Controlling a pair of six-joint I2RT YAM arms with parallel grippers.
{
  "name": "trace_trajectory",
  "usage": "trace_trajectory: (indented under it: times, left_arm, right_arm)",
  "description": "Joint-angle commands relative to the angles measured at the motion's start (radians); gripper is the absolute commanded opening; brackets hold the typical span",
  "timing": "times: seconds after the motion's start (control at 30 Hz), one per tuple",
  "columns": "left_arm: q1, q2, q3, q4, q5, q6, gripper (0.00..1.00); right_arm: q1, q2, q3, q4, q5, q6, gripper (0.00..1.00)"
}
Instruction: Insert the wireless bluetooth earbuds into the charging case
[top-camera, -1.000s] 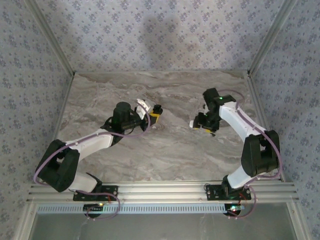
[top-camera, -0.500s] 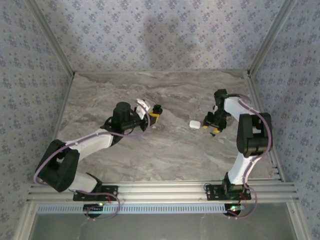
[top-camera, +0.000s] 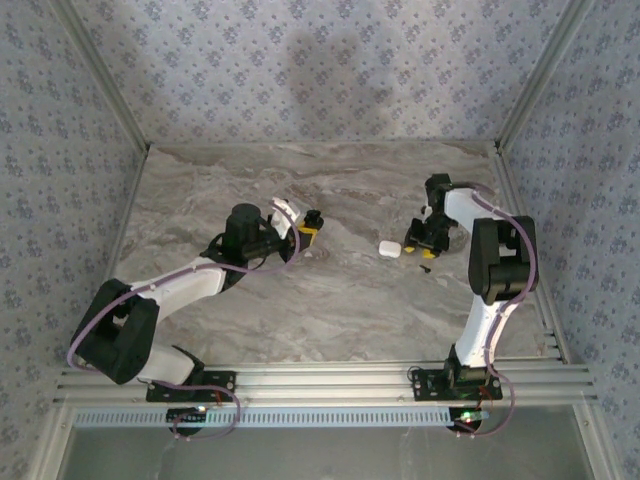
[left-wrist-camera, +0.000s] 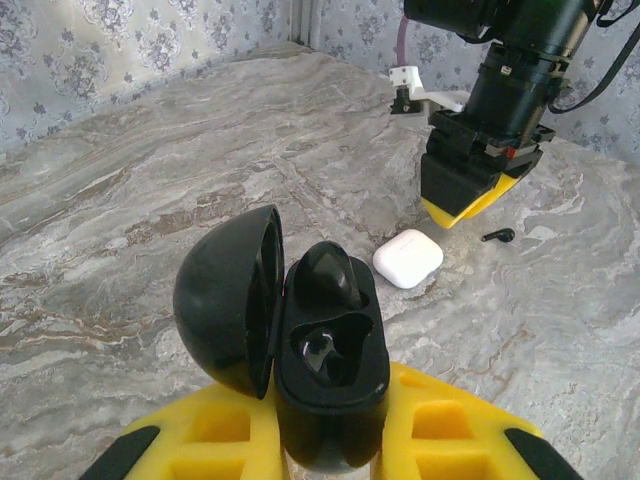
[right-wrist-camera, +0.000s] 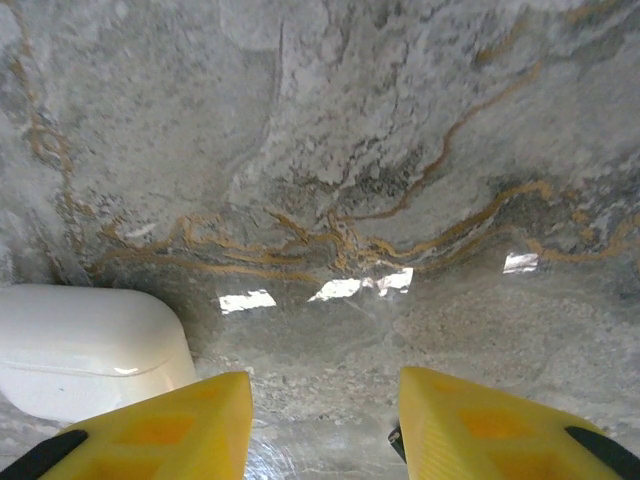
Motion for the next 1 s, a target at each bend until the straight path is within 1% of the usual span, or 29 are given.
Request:
trace_trajectory:
  times: [0.0, 0.37, 0.63, 0.8, 0.9, 0.97]
  left_arm:
    - [0.004, -0.021, 0.004, 0.011, -0.004, -0.012, 0.06]
    - [0.003, -0.027, -0.001, 0.005, -0.005, -0.014, 0.06]
    - [0.004, -0.033, -0.004, 0.002, -0.002, -0.015, 0.06]
    - [0.004, -0.038, -0.006, -0.003, -0.002, -0.017, 0.06]
    - [0.004, -0.043, -0.007, -0.004, -0.002, -0.016, 0.06]
    - [0.004, -0.045, -0.005, -0.004, 0.000, -0.015, 0.06]
  right_arm:
    - [0.008, 0.017, -0.025, -0.023, -0.019, -0.009, 0.41]
    - [0.039, -0.001, -0.072, -0.064, -0.009, -0.020, 0.35]
    - [0.059, -0.091, -0.142, -0.122, 0.012, -0.013, 0.35]
    - [0.053, -0.209, -0.187, -0.140, -0.008, 0.046, 0.38]
    - [0.026, -0.273, -0.221, -0.126, -0.014, 0.086, 0.42]
    - [-0.003, -0.292, -0.230, -0.124, -0.008, 0.082, 0.43]
